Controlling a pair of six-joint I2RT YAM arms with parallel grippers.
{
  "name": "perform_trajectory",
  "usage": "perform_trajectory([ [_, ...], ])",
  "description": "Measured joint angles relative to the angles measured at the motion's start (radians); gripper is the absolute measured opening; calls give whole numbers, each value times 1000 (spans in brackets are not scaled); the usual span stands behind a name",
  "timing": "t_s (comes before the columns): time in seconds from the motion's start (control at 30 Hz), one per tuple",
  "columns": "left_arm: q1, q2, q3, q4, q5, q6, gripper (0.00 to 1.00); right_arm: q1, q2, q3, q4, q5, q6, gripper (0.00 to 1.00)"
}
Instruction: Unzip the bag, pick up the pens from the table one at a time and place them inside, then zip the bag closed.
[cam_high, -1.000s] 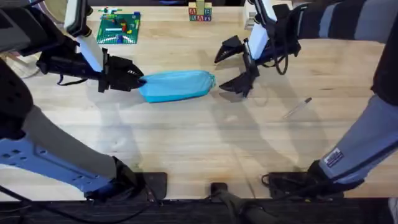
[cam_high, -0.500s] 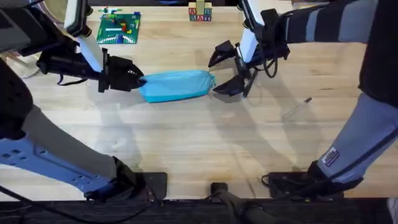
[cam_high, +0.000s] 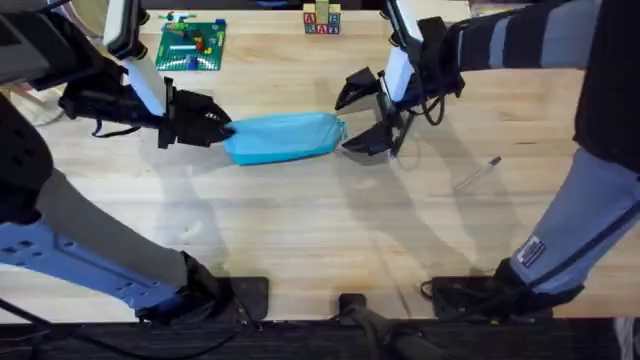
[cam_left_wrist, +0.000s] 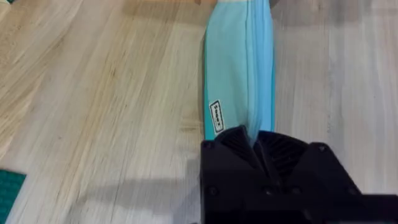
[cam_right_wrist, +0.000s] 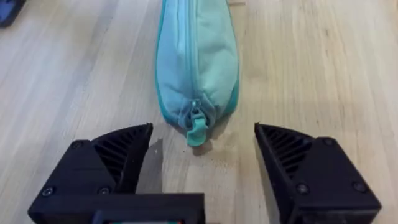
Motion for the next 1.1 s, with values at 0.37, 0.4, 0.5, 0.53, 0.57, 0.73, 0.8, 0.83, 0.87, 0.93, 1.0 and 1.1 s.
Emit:
perform_trajectory([
  [0.37, 0, 0, 0, 0, 0, 0, 42, 0, 0, 0, 0, 0, 0, 995],
  [0.4, 0, 0, 0, 0, 0, 0, 42, 0, 0, 0, 0, 0, 0, 995],
  [0.5, 0, 0, 0, 0, 0, 0, 42, 0, 0, 0, 0, 0, 0, 995],
  [0.53, 0, 0, 0, 0, 0, 0, 42, 0, 0, 0, 0, 0, 0, 995],
  [0.57, 0, 0, 0, 0, 0, 0, 42, 0, 0, 0, 0, 0, 0, 995],
  [0.73, 0, 0, 0, 0, 0, 0, 42, 0, 0, 0, -2, -22, 0, 995],
  [0.8, 0, 0, 0, 0, 0, 0, 42, 0, 0, 0, -2, -29, 0, 989],
  [0.83, 0, 0, 0, 0, 0, 0, 42, 0, 0, 0, -2, -31, 0, 970],
  [0.87, 0, 0, 0, 0, 0, 0, 42, 0, 0, 0, -2, -32, 0, 946],
  [0.93, 0, 0, 0, 0, 0, 0, 42, 0, 0, 0, -2, -36, 0, 870],
  [1.0, 0, 0, 0, 0, 0, 0, 42, 0, 0, 0, -2, -38, -1, 788],
  [1.1, 0, 0, 0, 0, 0, 0, 42, 0, 0, 0, -2, -38, 3, 598],
])
